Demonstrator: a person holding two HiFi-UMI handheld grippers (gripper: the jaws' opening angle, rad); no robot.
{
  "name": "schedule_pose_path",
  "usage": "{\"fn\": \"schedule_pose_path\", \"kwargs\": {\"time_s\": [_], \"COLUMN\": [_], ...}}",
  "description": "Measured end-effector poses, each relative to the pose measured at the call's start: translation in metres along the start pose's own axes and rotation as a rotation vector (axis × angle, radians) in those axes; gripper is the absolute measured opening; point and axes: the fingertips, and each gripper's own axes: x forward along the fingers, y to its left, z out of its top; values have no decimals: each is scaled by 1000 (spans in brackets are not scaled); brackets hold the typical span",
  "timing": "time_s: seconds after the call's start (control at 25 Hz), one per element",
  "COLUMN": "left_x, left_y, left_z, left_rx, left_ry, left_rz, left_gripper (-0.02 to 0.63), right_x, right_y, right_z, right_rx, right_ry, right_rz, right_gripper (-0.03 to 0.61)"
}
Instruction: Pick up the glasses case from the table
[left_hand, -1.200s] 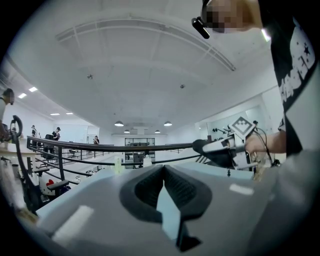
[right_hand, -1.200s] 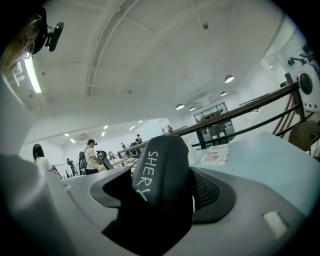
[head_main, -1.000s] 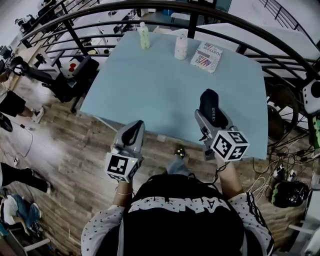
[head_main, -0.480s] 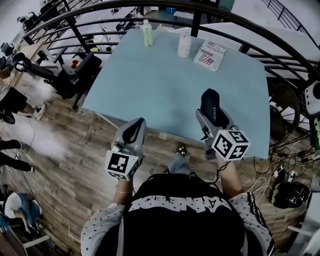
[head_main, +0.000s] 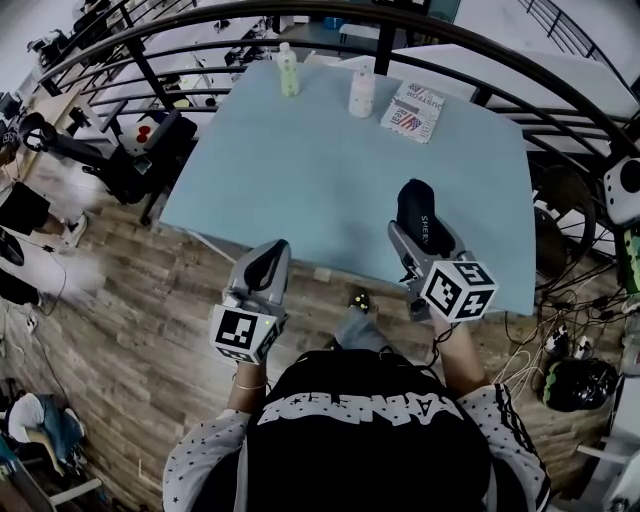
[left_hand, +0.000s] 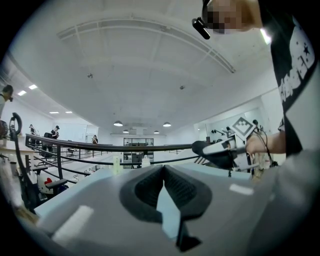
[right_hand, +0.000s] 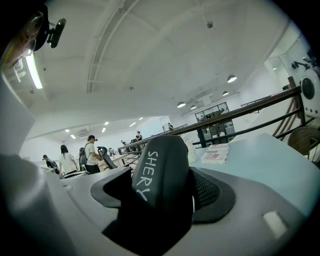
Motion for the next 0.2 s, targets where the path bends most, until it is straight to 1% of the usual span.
{"fn": "schedule_pose_path", "kwargs": {"time_s": [0.2], "left_x": [-1], "left_y": [-2], "left_z": [-1], "left_rx": [-7], "left_ry": [-3], "left_rz": [0], "left_gripper": [0], "right_x": [-1], "right_y": [2], "right_z": [0], "right_rx": [-4], "right_ry": [2], "right_rz": [6], "right_gripper": [376]}}
